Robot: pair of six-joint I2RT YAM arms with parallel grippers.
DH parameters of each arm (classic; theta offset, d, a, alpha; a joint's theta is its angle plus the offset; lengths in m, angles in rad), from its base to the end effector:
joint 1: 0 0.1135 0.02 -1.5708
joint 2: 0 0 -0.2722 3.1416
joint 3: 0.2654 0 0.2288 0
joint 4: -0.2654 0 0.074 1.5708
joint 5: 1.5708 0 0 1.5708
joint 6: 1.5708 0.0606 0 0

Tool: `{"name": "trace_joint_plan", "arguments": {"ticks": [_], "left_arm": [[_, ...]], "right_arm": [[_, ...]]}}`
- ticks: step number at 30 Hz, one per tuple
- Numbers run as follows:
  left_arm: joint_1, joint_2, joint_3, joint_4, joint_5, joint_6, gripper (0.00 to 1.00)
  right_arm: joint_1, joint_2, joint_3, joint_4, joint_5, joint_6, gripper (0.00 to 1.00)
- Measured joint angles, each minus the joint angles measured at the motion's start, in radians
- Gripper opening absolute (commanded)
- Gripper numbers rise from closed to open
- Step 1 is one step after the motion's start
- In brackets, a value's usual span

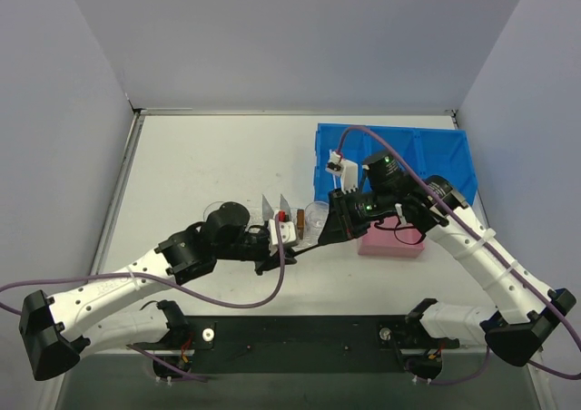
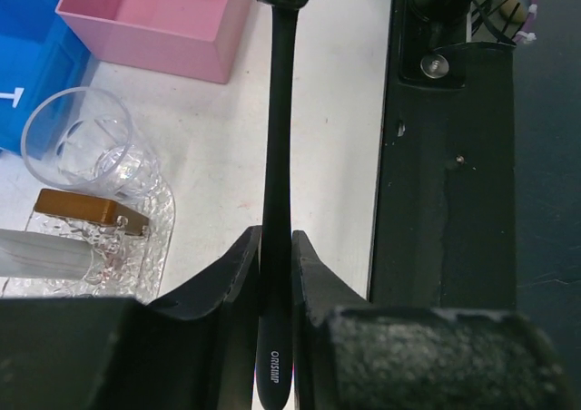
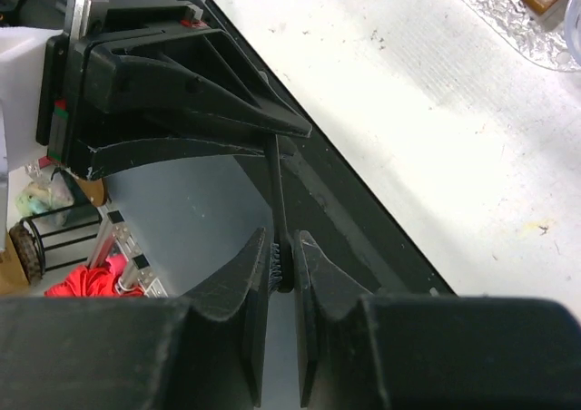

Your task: Prepare toiletry sets of a toothbrush and toothpaste on the tray

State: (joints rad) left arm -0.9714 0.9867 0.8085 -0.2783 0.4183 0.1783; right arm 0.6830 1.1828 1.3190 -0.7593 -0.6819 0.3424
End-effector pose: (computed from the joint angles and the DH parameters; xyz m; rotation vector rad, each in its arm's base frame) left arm 0.1004 -0.1905 0.3035 1.3694 1.6050 -0.9128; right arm 0.1511 0.1722 0.3843 -0.8052 2.2040 1.2945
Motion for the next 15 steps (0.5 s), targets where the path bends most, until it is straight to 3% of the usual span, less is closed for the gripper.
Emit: {"name": "trace_joint_plan", "arguments": {"ticks": [2,3,6,15], "left_arm": [[-0.002,0.002,0.0,0.0,-0.004,-0.006,0.0],[-0.002,0.004,0.0,0.0,-0.008,-0.009,0.0],[-0.002,0.008,0.0,0.003,-0.044,-0.027,0.0],[-0.001,0.005,-0.022,0.02,-0.159,-0.1,0.0]], "right_arm": [[0.003,0.0,0.0,0.0,0.01,0.006,0.22],[0.004,0.0,0.0,0.0,0.02,0.014,0.35],[0.005,-0.011,-0.011,0.026,0.061,0.047,0.47],[0.037,-0.151,-0.117,0.171,0.218,0.149,0.5]]}}
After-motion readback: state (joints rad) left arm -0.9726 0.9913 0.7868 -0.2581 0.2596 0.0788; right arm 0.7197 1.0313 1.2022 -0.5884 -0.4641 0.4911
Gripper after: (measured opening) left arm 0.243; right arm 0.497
